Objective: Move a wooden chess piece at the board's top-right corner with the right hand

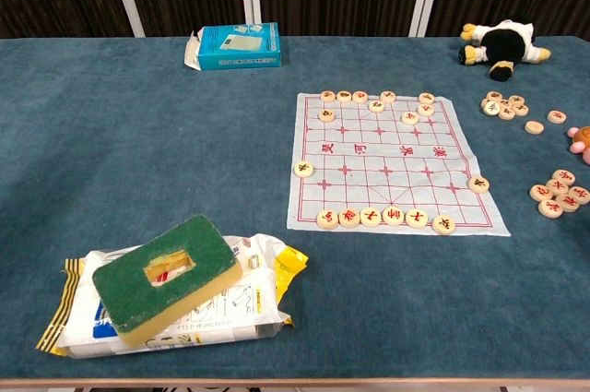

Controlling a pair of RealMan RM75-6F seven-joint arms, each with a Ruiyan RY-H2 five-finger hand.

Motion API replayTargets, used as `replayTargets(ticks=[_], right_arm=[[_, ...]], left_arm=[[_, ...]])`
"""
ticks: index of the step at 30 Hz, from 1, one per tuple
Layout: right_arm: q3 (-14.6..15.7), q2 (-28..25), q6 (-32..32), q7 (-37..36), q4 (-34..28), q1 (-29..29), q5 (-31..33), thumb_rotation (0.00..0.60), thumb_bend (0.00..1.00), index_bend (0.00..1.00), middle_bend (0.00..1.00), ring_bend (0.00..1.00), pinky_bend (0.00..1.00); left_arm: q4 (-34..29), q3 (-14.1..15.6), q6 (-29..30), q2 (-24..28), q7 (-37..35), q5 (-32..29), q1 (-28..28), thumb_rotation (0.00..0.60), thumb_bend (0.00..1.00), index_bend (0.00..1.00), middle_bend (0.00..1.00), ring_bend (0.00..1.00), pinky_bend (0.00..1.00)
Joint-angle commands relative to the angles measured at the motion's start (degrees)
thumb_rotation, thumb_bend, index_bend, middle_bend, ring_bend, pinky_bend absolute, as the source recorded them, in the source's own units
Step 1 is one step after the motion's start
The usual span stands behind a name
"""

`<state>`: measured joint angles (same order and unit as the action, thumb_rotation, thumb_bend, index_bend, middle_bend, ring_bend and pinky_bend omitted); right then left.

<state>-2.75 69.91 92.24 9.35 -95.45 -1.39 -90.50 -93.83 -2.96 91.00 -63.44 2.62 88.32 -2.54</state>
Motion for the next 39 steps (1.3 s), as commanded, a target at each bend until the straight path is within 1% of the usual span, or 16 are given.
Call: replayTargets(ticks=[1, 11, 17, 34, 39], right_arm=[[-0.1, 0.1, 0.2, -0.1, 0.0, -0.1, 0.0, 0.600, 0.35, 0.08, 0.00, 0.00, 0.02], [0.1, 0.0, 0.2, 0.0, -0.1, -0.1, -0.1, 0.600, 0.34, 0.08, 0.00, 0.00, 0.02], [0.1, -0.1, -0.1, 0.3, -0.2, -0.1, 0.3, 0.600, 0.34, 0.03, 0.00, 0.00, 0.02], [0.5, -1.0, -1.0, 0.3, -1.5, -0.2, 0.9, 0.600, 0.35, 0.03, 0.00, 0.00, 0.02], [0.5, -2.2, -3.5, -0.2, -2.7, 1.1, 1.1, 0.600, 0.35, 0.03, 0.00, 0.00, 0.02]], left_arm=[[0.0, 0.0, -0.1, -0.1, 0.1, 0.0, 0.0, 0.600, 0.05, 0.01, 0.00, 0.00, 0.05], [-0.2, 0.1, 0.0, 0.0, 0.2, 0.2, 0.0, 0.600, 0.05, 0.01, 0.00, 0.00, 0.05], [-0.2, 0.0, -0.2, 0.0, 0.1, -0.1, 0.0, 0.600, 0.05, 0.01, 0.00, 0.00, 0.05], [-0.3, 0.0, -0.7, -0.1, 0.7, -0.2, -0.2, 0.600, 0.05, 0.01, 0.00, 0.00, 0.05], [-0.5, 0.2, -0.4, -0.1, 0.9, 0.2, -0.1, 0.600, 0.05, 0.01, 0.00, 0.00, 0.05]])
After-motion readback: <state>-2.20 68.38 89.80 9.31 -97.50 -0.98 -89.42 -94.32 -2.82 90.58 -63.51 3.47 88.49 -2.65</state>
